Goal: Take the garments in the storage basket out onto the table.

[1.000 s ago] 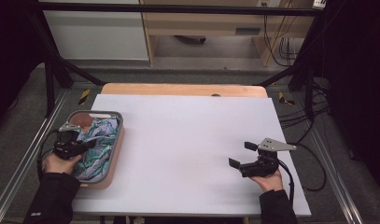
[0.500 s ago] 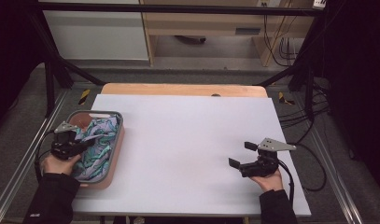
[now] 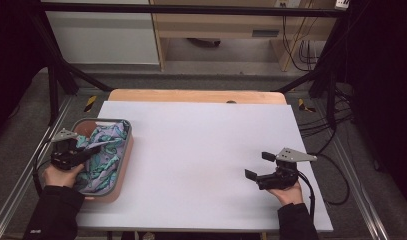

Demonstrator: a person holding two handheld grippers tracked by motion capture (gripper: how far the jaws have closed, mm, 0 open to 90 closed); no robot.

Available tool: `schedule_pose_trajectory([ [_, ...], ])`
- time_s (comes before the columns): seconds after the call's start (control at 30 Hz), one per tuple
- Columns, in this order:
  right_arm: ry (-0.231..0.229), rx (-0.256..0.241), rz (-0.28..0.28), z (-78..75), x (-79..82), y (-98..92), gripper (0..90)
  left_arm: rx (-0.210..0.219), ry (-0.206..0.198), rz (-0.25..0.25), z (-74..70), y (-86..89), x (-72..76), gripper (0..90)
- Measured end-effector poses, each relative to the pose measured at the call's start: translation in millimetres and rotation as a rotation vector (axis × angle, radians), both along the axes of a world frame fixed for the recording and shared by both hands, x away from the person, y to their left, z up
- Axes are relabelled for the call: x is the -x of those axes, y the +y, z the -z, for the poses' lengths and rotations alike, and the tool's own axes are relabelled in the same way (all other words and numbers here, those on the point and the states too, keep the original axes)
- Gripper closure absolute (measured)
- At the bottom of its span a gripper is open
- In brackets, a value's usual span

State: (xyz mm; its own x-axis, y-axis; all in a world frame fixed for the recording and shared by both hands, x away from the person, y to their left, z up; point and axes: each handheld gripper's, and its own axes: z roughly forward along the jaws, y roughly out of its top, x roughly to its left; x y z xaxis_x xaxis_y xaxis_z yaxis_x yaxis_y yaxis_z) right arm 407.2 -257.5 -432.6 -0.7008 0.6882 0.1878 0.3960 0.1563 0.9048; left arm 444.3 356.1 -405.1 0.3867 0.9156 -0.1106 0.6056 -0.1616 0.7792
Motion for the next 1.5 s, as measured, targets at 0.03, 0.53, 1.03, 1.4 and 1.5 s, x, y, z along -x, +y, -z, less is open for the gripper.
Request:
schedule_pose_trajectory([
  [0.03,0.001,0.000,0.001,-0.2,0.1,0.0,0.8,0.002,-0.001,0.000,-0.9,0.3,0.1,83.1],
  [0.53,0.002,-0.002,0.002,-0.3,0.2,0.1,0.8,0.010,-0.063,0.031,-31.1,1.2,11.6,83.2],
  [1.03,0.001,-0.002,0.003,0.2,-0.1,0.6,0.8,0.002,-0.110,0.075,-59.5,-6.4,18.0,83.3],
  [1.4,0.001,-0.001,0.000,0.2,-0.3,0.0,0.8,0.027,-0.162,0.091,-90.9,-3.7,23.8,83.3],
  [1.5,0.005,-0.002,0.002,0.4,-0.3,0.6,0.8,0.039,-0.175,0.093,-98.3,-2.1,25.0,83.3],
])
